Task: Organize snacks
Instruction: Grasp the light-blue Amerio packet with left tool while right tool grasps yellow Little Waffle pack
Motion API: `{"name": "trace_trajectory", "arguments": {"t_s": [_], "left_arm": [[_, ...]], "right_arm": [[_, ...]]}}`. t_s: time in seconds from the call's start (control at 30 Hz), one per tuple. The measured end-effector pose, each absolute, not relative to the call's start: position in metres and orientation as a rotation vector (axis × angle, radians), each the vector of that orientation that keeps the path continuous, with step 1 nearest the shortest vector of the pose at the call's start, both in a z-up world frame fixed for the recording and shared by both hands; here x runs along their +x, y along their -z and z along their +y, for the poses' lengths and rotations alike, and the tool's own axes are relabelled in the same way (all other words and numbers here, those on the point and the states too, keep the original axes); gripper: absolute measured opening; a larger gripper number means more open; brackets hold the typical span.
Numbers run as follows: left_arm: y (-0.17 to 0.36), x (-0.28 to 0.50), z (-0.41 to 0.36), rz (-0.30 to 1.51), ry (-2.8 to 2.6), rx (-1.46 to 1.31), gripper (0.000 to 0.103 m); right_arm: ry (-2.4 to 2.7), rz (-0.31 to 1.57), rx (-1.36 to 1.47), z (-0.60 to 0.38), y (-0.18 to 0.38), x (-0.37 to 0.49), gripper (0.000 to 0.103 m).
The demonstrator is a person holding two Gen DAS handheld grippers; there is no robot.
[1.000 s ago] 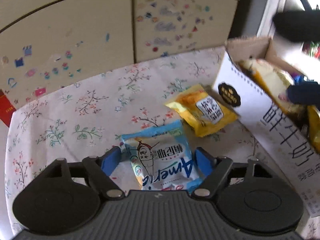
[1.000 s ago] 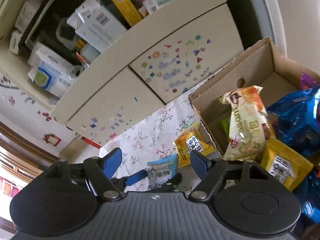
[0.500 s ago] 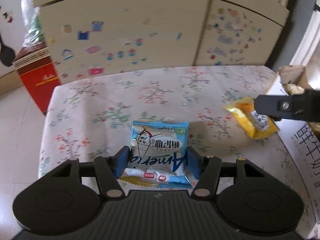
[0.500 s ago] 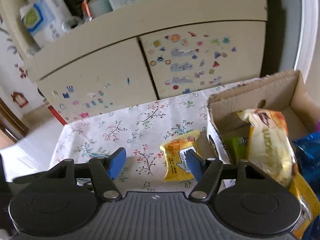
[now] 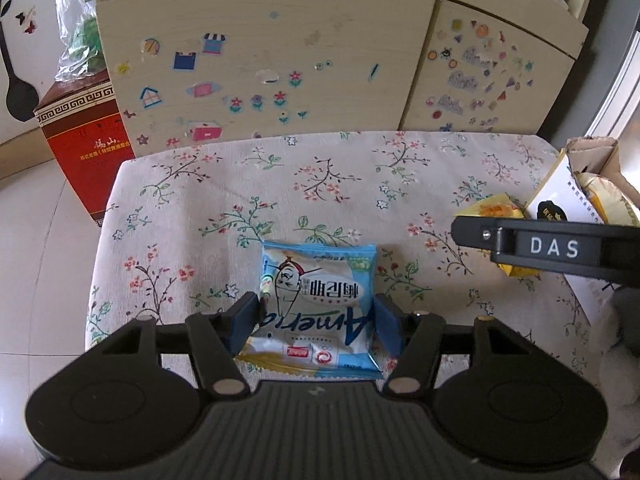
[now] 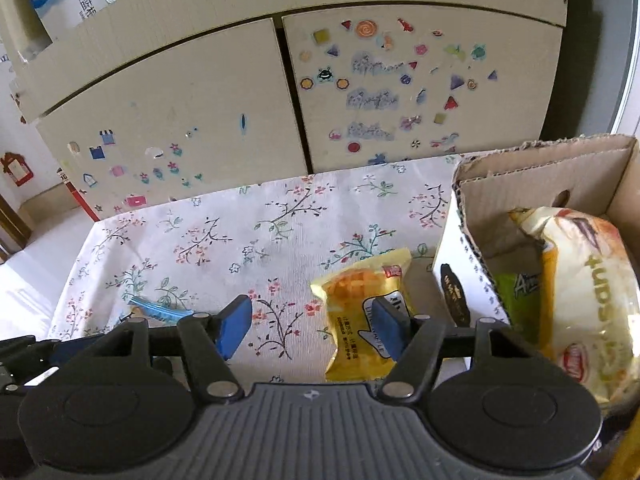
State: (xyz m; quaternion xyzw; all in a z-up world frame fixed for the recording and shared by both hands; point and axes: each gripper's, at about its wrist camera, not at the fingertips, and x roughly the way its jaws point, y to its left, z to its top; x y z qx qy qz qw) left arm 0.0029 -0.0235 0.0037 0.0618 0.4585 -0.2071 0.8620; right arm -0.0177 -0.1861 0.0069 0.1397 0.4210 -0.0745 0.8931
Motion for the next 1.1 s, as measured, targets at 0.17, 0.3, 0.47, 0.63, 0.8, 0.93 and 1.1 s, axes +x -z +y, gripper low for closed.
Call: {"name": "trace_trajectory", "arguments": {"t_s": [0.17, 0.3, 0.47, 0.63, 0.8, 0.93, 1.1], "left_arm": [[-0.003, 0.004, -0.025, 0.962, 0.435, 0.127, 0.068], [-0.002, 0.006, -0.024, 0.960, 0.431, 0.106, 0.071], [0.000, 0.008, -0.026, 0.933, 0.420, 0.128, 0.072], [0.003, 0.009, -0.027, 0.936, 0.406, 0.141, 0.072], [0.003, 0.012, -0.023, 0.940, 0.391, 0.122, 0.072], [0.002, 0.012, -0.024, 0.938, 0.393, 0.116, 0.072], [0.002, 0.010, -0.027, 0.928, 0.408, 0.123, 0.072]], "right_arm": [[0.040, 0.849, 0.531, -0.208, -0.015, -0.023, 0.071], [0.085, 0.831, 0.564, -0.219, -0.019, -0.026, 0.069], [0.145, 0.863, 0.454, -0.202, -0.015, -0.020, 0.069], [0.157, 0.871, 0.392, -0.195, -0.006, -0.014, 0.073], [0.035, 0.871, 0.612, -0.214, -0.006, -0.016, 0.071], [0.111, 0.847, 0.547, -0.217, -0.015, -0.019, 0.072], [0.199, 0.879, 0.448, -0.202, -0.015, -0.017, 0.072]]}}
